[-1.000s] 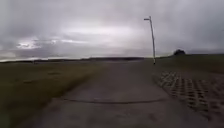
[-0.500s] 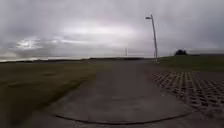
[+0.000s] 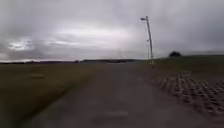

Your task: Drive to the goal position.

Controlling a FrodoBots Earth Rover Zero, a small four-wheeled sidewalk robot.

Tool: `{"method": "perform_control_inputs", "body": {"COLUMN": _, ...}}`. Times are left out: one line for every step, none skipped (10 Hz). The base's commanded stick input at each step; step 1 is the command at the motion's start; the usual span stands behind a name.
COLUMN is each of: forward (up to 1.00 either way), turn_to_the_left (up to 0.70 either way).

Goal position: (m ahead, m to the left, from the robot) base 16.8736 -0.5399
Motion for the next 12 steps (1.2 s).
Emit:
{"method": "perform_control_inputs", "body": {"forward": 1.0, "turn_to_the_left": 0.0}}
{"method": "perform_control_inputs", "body": {"forward": 1.0, "turn_to_the_left": 0.0}}
{"method": "perform_control_inputs", "body": {"forward": 1.0, "turn_to_the_left": 0.0}}
{"method": "perform_control_inputs", "body": {"forward": 1.0, "turn_to_the_left": 0.0}}
{"method": "perform_control_inputs", "body": {"forward": 1.0, "turn_to_the_left": 0.0}}
{"method": "perform_control_inputs", "body": {"forward": 1.0, "turn_to_the_left": 0.0}}
{"method": "perform_control_inputs", "body": {"forward": 1.0, "turn_to_the_left": 0.0}}
{"method": "perform_control_inputs", "body": {"forward": 1.0, "turn_to_the_left": 0.0}}
{"method": "perform_control_inputs", "body": {"forward": 1.0, "turn_to_the_left": 0.0}}
{"method": "perform_control_inputs", "body": {"forward": 1.0, "turn_to_the_left": 0.0}}
{"method": "perform_control_inputs", "body": {"forward": 1.0, "turn_to_the_left": 0.0}}
{"method": "perform_control_inputs", "body": {"forward": 1.0, "turn_to_the_left": 0.0}}
